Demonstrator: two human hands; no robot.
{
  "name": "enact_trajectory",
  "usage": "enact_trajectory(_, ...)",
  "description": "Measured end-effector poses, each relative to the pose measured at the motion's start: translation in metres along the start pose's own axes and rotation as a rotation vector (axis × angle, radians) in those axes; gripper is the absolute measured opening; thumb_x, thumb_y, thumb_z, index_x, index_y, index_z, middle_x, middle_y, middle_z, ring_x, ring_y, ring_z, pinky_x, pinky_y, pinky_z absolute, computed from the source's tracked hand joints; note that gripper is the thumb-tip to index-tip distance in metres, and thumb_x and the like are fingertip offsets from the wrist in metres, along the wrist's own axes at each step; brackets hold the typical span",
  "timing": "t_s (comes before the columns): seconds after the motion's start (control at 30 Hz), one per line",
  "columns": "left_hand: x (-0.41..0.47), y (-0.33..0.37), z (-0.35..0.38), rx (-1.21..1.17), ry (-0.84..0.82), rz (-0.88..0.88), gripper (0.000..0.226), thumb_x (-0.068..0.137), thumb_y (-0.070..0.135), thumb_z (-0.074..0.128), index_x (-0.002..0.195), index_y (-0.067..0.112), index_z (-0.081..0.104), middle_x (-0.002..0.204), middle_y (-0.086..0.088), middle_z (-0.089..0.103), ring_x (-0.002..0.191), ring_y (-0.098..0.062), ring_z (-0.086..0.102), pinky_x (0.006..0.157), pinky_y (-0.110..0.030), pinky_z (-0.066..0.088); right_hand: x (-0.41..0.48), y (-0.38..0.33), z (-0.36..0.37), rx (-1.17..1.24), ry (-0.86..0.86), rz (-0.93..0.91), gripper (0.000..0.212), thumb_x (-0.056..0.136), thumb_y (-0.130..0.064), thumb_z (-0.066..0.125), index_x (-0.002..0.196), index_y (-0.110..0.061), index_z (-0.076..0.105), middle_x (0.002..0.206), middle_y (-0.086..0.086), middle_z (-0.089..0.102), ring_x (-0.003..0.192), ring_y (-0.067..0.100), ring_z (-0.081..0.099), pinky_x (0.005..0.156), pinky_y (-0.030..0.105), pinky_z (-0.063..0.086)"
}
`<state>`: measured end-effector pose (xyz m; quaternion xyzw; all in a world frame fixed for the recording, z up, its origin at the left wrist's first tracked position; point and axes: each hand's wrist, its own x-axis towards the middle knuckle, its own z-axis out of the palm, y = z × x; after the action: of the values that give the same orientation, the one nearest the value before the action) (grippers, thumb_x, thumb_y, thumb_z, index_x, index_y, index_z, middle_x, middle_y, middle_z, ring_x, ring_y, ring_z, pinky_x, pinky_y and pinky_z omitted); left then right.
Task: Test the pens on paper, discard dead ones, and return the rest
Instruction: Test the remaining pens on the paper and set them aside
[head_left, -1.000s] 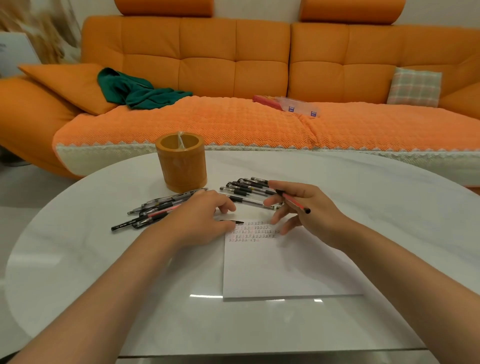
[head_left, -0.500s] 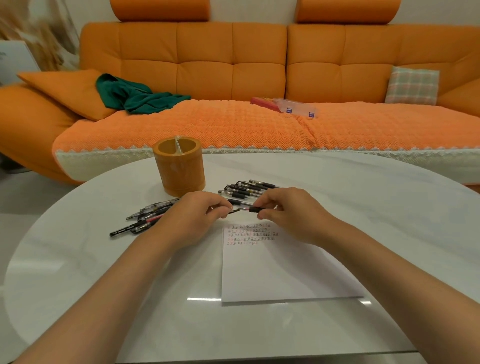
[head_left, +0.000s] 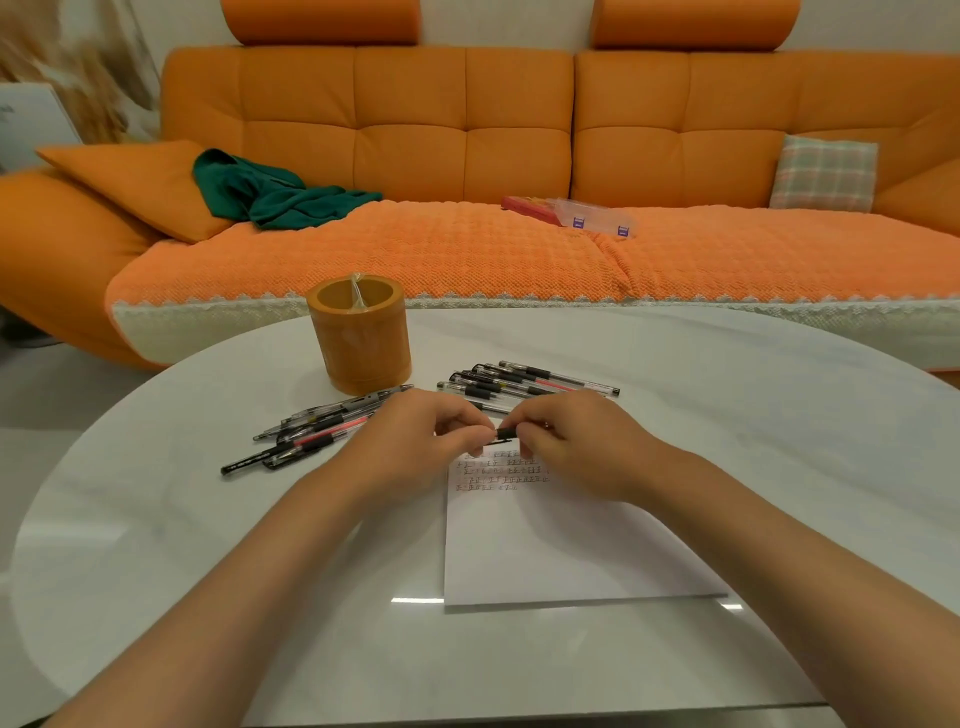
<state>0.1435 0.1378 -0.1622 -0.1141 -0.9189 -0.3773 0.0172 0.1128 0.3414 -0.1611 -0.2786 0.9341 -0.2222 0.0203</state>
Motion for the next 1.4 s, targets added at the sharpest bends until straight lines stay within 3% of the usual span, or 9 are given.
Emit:
enact_trajectory(0.13,-0.002,0.011,0.011,-0.231,-0.025,-0.145,0.007,0.087,0.029,0.074,0.085,0.028,0.080,0.077,0.009,0.076,0.078,-0.009,0.071,0.073,-0.029,0.059,-0.007,-0.003,0.003,-0.265,0.085,-0.077,0.042,0.083,-0.068,0.048,0.071,-0.029,0.058,0.059,-0.006,0.056,0.059,0.010,0.052,0.051,0.030,0.034)
enact_trajectory(0.27,-0.005,0.020,0.012,-0.334,-0.091,-0.257,0.007,0.083,0.027,0.079,0.079,0.022,0.082,0.072,0.000,0.076,0.066,-0.008,0.068,0.061,-0.020,0.052,-0.006,-0.007,0.012,-0.458,0.213,-0.106,0.077,0.068,-0.091,0.036,0.051,-0.016,0.046,0.043,0.000,0.040,0.046,0.017,0.033,0.046,0.030,0.022)
enact_trajectory(0.57,-0.007,0.024,0.007,-0.380,-0.118,-0.271,0.008,0.084,0.026,0.078,0.080,0.021,0.083,0.075,0.000,0.076,0.069,0.000,0.067,0.060,-0.013,0.047,-0.009,-0.017,0.017,-0.446,0.373,-0.074,0.060,0.067,-0.063,0.049,0.046,-0.012,0.027,0.042,0.006,0.013,0.049,0.018,0.009,0.046,0.027,0.011)
enact_trajectory(0.7,-0.007,0.021,0.000,-0.386,-0.135,-0.223,0.009,0.086,0.023,0.076,0.081,0.019,0.082,0.078,-0.004,0.077,0.075,-0.012,0.071,0.068,-0.022,0.054,-0.006,-0.013,0.018,-0.401,0.290,-0.094,0.063,0.075,-0.073,0.041,0.050,-0.016,0.041,0.042,0.001,0.034,0.044,0.017,0.026,0.043,0.030,0.021)
enact_trajectory(0.77,-0.004,0.015,-0.003,-0.322,-0.073,-0.197,0.009,0.087,0.025,0.074,0.082,0.022,0.081,0.078,0.000,0.077,0.076,-0.011,0.070,0.073,-0.028,0.056,-0.005,-0.011,0.014,-0.281,0.175,-0.083,0.052,0.082,-0.073,0.041,0.071,-0.025,0.055,0.063,-0.010,0.053,0.058,0.010,0.045,0.052,0.032,0.036)
enact_trajectory(0.87,0.003,0.000,-0.005,-0.125,0.111,-0.163,0.011,0.092,0.030,0.069,0.086,0.028,0.078,0.079,0.012,0.074,0.077,-0.003,0.065,0.073,-0.029,0.054,0.000,-0.006,0.017,-0.030,0.115,-0.085,0.015,0.095,-0.026,0.055,0.110,-0.026,0.052,0.098,-0.013,0.049,0.088,0.011,0.050,0.073,0.034,0.046)
enact_trajectory(0.97,0.006,-0.011,-0.005,0.034,0.188,-0.138,0.008,0.094,0.034,0.066,0.095,0.033,0.074,0.082,0.020,0.068,0.078,-0.003,0.060,0.068,-0.028,0.049,0.009,-0.003,0.023,0.032,0.164,-0.091,0.027,0.093,-0.001,0.055,0.112,-0.021,0.055,0.110,-0.002,0.050,0.096,0.020,0.053,0.081,0.039,0.048)
enact_trajectory(1.13,0.008,-0.030,-0.017,0.357,0.241,-0.102,0.025,0.093,0.035,0.066,0.118,0.032,0.066,0.109,0.015,0.064,0.098,-0.007,0.055,0.085,-0.034,0.054,0.019,0.002,0.023,-0.012,0.159,-0.016,0.021,0.096,-0.009,0.058,0.111,-0.020,0.068,0.110,-0.001,0.058,0.098,0.019,0.057,0.082,0.029,0.047)
enact_trajectory(1.4,-0.006,-0.048,-0.039,0.723,0.152,-0.189,0.016,0.093,0.037,0.063,0.109,0.038,0.065,0.106,0.011,0.060,0.096,-0.013,0.052,0.077,-0.030,0.051,0.027,0.005,0.020,-0.237,0.233,0.022,0.015,0.093,-0.025,0.063,0.097,-0.032,0.075,0.097,-0.009,0.067,0.091,0.016,0.058,0.067,0.028,0.037)
